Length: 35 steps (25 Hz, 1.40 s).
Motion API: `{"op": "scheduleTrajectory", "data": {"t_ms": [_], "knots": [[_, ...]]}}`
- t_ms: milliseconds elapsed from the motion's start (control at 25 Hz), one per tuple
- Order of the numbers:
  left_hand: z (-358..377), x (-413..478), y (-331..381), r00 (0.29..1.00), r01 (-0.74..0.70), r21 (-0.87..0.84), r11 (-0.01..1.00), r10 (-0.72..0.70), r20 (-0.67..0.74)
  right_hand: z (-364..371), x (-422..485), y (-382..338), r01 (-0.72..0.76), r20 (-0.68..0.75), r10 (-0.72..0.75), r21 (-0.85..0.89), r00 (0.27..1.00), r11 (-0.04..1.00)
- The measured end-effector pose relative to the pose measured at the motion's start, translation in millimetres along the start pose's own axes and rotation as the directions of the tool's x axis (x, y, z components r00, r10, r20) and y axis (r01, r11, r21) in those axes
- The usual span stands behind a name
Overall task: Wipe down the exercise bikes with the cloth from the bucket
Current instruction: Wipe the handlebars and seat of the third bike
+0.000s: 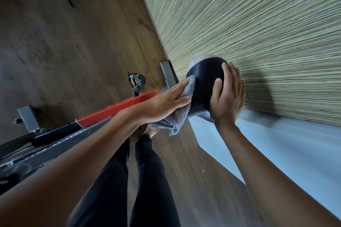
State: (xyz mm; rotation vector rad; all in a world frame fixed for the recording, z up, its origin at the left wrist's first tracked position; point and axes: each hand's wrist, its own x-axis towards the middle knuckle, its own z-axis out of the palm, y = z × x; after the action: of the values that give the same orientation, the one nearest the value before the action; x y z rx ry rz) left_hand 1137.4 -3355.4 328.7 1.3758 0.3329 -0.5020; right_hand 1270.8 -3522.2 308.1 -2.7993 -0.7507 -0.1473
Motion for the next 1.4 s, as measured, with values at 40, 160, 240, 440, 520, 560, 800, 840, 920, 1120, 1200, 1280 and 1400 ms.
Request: {"op": "scheduleTrajectory", "data": {"t_ms": [40,160,240,440,520,560,800,840,920,1120,1200,1280,1400], "knots": [[-2,-8,0,1.0,0.007,-0.018,1.0,-0.007,0.009,0,0,-1,0.001,0.001,-0.001,0.0,1.0,1.0],[-4,-6,5,0.999,-0.016,-0.05,0.999,0.017,0.036,0,0,-2,-0.001,-0.007,0.001,0.003,1.0,1.0],[-3,-3,7,0.998,-0.046,-0.09,0.995,0.05,0.043,1,-1,-3,0.001,-0.008,-0.001,0.0,1.0,1.0],[0,-20,-11,0.998,-0.041,-0.137,0.99,0.035,-0.043,1,0,-3,-0.015,-0.004,0.015,0.008,1.0,1.0],[0,-10,-7,0.998,-0.046,-0.136,0.99,0.04,-0.047,2,-1,-4,-0.01,-0.017,0.01,0.008,1.0,1.0],[0,-4,-5,0.999,-0.038,-0.132,0.991,0.033,-0.038,1,-1,-4,-0.001,-0.021,0.001,0.008,1.0,1.0],[16,-28,-21,0.986,-0.032,0.018,0.999,0.034,-0.163,2,-1,-3,-0.016,-0.016,0.016,0.012,1.0,1.0],[27,-32,-21,0.962,-0.008,0.199,0.98,0.062,-0.268,2,-1,-3,-0.017,-0.022,0.017,0.013,1.0,1.0],[54,-29,-19,0.877,0.055,0.612,0.789,0.255,-0.407,2,-1,-3,-0.011,-0.019,0.012,0.027,1.0,1.0],[86,12,-6,0.849,0.222,0.902,0.369,0.382,-0.365,-8,4,6,-0.041,0.067,0.024,0.269,0.998,0.962],[91,35,7,0.859,0.2,0.932,0.302,0.403,-0.315,-16,5,13,-0.101,0.102,0.059,0.481,0.993,0.871],[98,56,20,0.866,0.199,0.938,0.283,0.397,-0.304,-27,6,19,-0.227,0.16,0.161,0.642,0.974,0.732],[106,68,30,0.878,0.223,0.94,0.259,0.365,-0.309,-47,12,18,-0.418,0.29,0.311,0.739,0.905,0.529]]}}
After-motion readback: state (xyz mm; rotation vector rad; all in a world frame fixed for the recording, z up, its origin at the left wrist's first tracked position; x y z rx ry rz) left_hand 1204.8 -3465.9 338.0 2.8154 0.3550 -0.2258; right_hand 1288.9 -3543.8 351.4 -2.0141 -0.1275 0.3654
